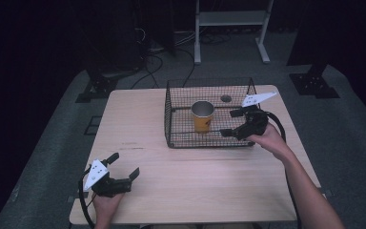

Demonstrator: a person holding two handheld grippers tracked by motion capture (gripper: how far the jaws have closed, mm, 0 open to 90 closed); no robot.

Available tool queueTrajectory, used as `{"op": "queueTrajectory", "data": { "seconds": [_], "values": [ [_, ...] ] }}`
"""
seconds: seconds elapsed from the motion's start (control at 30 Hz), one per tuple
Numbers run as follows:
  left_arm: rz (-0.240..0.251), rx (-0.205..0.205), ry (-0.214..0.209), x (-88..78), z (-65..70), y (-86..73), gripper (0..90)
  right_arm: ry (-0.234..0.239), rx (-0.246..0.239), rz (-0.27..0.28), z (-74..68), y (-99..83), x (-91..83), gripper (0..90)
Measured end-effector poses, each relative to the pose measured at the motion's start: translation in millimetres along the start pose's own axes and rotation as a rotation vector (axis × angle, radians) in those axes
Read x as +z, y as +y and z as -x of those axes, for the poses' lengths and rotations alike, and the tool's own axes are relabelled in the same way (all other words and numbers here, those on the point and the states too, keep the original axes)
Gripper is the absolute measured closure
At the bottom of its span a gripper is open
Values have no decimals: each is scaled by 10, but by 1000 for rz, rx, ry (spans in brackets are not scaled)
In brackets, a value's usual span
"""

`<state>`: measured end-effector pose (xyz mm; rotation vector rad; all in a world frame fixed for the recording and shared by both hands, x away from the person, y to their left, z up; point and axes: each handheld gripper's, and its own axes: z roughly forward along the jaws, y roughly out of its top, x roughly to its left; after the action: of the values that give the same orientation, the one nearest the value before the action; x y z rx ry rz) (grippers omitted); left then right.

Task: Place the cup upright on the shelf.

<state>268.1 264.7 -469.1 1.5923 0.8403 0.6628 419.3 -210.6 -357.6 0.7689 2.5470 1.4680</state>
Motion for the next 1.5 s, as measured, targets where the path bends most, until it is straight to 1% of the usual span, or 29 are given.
{"op": "queueTrajectory", "data": {
  "seconds": [0.07, 0.13, 0.17, 0.2, 0.33, 0.4, 0.53, 0.6, 0.67, 0.9, 0.97, 1.03, 1.07, 1.1, 1.17, 1.23, 1.5],
  "values": [
    [0, 1, 1, 0, 0, 0, 9, -4, -5, -5, -15, -31, -17, 0],
    [0, 1, 0, -1, 1, 0, 8, 1, -1, -6, -29, -63, -33, 0],
    [-1, 0, 0, 0, 1, 0, 8, -5, -6, -7, -37, -77, -40, 0],
    [0, 1, 1, 0, 1, 0, 9, -2, 1, -4, -42, -107, -58, 0],
    [0, 0, 0, -1, 1, 0, 9, -7, -1, -2, -54, -160, -80, 0],
    [-1, 0, 1, -1, 1, 0, 9, -9, 11, 3, -50, -206, -92, 0],
    [-1, 0, 1, -1, 1, 0, 8, -6, 19, 4, -51, -297, -117, 0],
    [-1, 1, 1, -2, 0, 0, 9, -8, 23, 11, -56, -336, -140, 0],
    [0, 0, 1, 0, 1, 0, 8, 0, 31, 28, -68, -369, -168, 0],
    [-4, 0, 1, 0, 1, 0, 9, 0, 24, 56, -150, -454, -251, 0],
    [-3, 1, 1, 0, 0, 0, 9, 5, 26, 50, -169, -491, -257, 0],
    [-2, 1, 1, 0, 1, 0, 9, -5, 19, 37, -184, -536, -258, 0],
    [-3, 2, 1, 0, 1, 0, 8, -10, 26, 32, -185, -590, -261, 0],
    [-3, 1, 0, 0, 1, 0, 8, -10, 26, 32, -185, -590, -261, 0],
    [-2, 2, 1, 0, 2, 0, 9, -6, 38, 34, -182, -650, -266, 0],
    [-3, 1, 0, 1, 1, 0, 9, -27, 34, 21, -184, -707, -270, 0],
    [-4, 1, 1, 2, 2, -1, 8, -40, 66, 24, -184, -904, -331, 0]
  ]
}}
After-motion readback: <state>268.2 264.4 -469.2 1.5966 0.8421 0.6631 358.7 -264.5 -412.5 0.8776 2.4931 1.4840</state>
